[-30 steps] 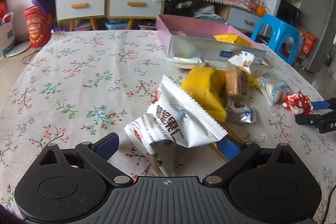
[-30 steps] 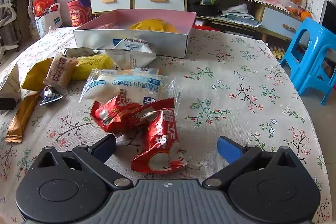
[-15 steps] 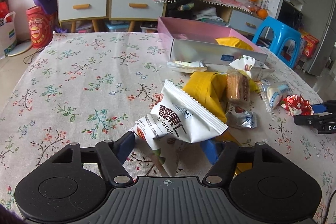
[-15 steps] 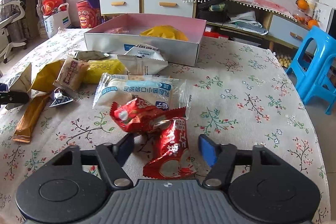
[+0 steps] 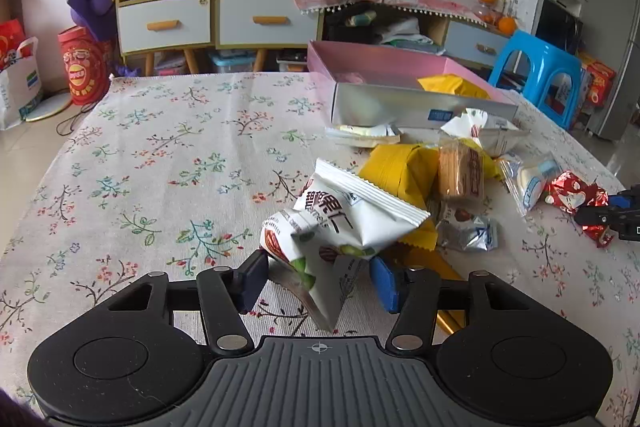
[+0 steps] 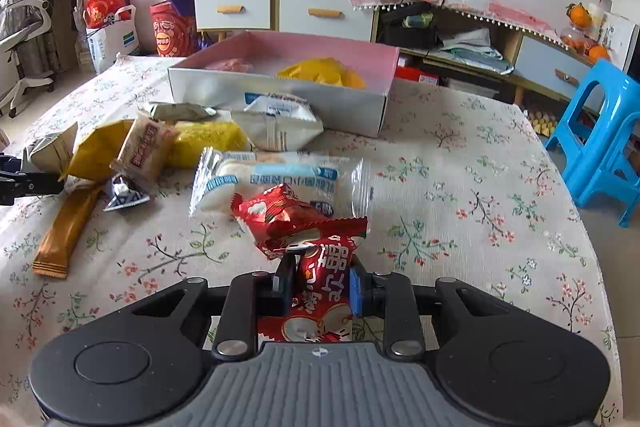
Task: Organize snacks
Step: 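Grasp the white sachet with the left tool while the right tool grasps the red wrapper, then carry both packets into the pink box and open both tools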
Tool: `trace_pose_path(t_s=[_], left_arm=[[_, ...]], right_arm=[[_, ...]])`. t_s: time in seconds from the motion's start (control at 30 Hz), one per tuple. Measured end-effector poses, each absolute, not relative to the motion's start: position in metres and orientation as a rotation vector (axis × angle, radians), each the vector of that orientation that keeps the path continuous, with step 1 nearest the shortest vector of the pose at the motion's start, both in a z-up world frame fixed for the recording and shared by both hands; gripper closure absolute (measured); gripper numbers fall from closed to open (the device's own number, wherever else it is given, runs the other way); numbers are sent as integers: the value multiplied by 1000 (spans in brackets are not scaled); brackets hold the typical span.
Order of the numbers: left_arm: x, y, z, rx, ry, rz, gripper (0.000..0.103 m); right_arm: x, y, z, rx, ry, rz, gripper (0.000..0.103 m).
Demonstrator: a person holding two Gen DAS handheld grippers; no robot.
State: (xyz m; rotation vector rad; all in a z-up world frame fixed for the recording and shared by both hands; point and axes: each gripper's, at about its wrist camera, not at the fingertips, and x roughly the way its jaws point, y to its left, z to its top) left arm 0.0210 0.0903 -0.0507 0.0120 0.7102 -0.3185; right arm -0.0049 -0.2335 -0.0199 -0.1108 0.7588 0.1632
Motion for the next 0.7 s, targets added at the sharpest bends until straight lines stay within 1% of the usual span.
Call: trace_pose_path(t_s=[0.03,0.07,0.33,0.5,0.7], left_arm=[[21,91,-49,5,706,-324,57],[21,91,-48,1,706,-321,58],[21,90,-41,-15,695,-314,61],[22,88,-29,-42,665,-321,61],[29,79,-20,-64,674,-337,61]], right_arm=[[-5,-233,-18,-109,752,165,88],[-5,-232,-16,-106,746,166,88],[-6,-227,-3,-95,708,167,88],[-4,-225,7,-79,681,176,88],[2,-222,24,-51,636,184,88]])
